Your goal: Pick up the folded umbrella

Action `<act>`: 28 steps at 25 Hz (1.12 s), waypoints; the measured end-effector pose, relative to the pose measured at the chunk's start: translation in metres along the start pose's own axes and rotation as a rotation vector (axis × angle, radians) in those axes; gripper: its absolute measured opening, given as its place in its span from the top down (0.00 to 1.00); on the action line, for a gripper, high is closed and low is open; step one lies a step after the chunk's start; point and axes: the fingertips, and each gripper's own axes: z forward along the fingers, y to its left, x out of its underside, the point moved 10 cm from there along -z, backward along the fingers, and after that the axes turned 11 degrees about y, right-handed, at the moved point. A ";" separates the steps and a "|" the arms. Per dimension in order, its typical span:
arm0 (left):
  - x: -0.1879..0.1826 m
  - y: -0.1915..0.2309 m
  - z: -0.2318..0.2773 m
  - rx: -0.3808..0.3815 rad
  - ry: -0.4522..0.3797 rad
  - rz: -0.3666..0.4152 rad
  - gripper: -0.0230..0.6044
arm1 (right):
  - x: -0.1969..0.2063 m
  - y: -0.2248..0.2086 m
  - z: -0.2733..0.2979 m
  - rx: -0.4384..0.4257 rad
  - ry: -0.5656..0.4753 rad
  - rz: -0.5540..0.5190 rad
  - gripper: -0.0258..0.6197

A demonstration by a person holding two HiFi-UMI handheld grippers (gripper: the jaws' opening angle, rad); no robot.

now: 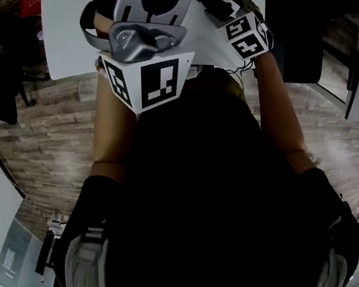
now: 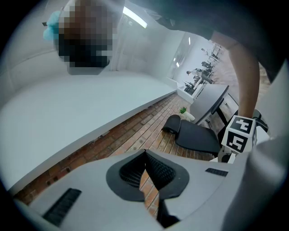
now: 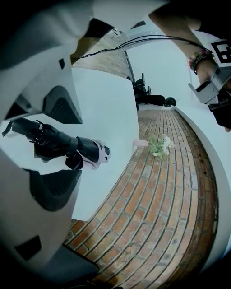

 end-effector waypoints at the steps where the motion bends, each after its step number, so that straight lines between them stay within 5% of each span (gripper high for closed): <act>1: 0.000 0.000 0.000 0.002 0.001 0.000 0.94 | 0.001 0.000 0.001 -0.005 0.007 0.003 0.49; 11: 0.005 -0.004 0.004 0.019 0.008 -0.010 0.94 | 0.008 0.001 0.019 -0.063 0.080 0.031 0.40; 28: 0.019 -0.004 0.014 0.024 0.043 -0.019 0.94 | 0.023 -0.003 0.052 -0.126 0.227 0.041 0.39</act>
